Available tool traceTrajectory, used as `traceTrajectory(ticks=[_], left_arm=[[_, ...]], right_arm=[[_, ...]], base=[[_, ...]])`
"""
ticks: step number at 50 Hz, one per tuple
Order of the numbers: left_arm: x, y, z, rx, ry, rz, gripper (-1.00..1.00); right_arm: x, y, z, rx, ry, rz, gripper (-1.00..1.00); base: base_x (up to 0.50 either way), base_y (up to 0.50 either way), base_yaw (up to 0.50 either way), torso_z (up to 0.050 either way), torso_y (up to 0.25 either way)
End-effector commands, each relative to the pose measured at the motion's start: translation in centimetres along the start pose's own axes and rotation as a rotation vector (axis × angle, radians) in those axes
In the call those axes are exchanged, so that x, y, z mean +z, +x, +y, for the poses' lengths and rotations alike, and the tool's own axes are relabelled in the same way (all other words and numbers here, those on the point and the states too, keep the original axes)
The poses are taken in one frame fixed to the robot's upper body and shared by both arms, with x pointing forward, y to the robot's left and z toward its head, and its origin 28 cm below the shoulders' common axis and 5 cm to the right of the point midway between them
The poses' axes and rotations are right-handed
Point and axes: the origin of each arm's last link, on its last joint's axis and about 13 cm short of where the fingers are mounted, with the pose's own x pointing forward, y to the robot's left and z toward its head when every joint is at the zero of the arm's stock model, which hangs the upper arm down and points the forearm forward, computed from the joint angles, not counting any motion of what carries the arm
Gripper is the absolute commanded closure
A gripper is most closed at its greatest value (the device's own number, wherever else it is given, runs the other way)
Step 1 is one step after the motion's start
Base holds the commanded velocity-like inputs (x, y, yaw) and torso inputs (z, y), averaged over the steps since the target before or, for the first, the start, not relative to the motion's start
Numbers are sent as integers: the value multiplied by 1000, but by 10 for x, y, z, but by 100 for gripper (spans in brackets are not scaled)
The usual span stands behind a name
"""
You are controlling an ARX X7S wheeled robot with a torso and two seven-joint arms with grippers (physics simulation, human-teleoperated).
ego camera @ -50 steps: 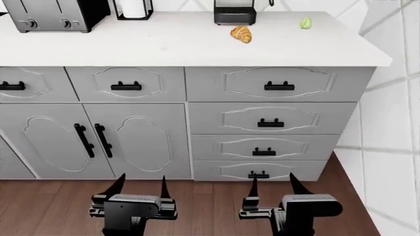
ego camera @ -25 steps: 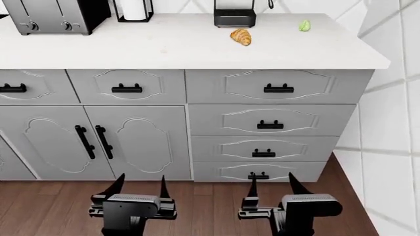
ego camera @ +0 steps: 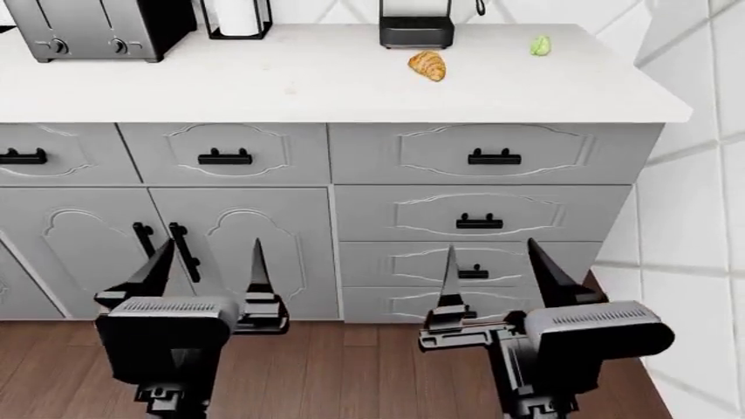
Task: Pick the croissant from the counter and place it in the cabinet.
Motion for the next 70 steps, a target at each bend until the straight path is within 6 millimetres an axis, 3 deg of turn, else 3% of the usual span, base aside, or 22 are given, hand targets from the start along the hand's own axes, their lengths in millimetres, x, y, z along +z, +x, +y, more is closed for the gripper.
traceTrajectory(ticks=[1,18,70], left_arm=[[29,0,2,-51,-9,-111,-100],[29,0,2,-78,-14,-122,-100],[31,0,7,-68,-39,-123,-100]], right_arm=[[26,-1,3,24,11,-70,-100],[24,-1,4,32,8,-56,-100],[28,1,6,16,8,-73,-100]], base=[[0,0,0,0,0],[93,0,0,0,0],[499,0,0,0,0]])
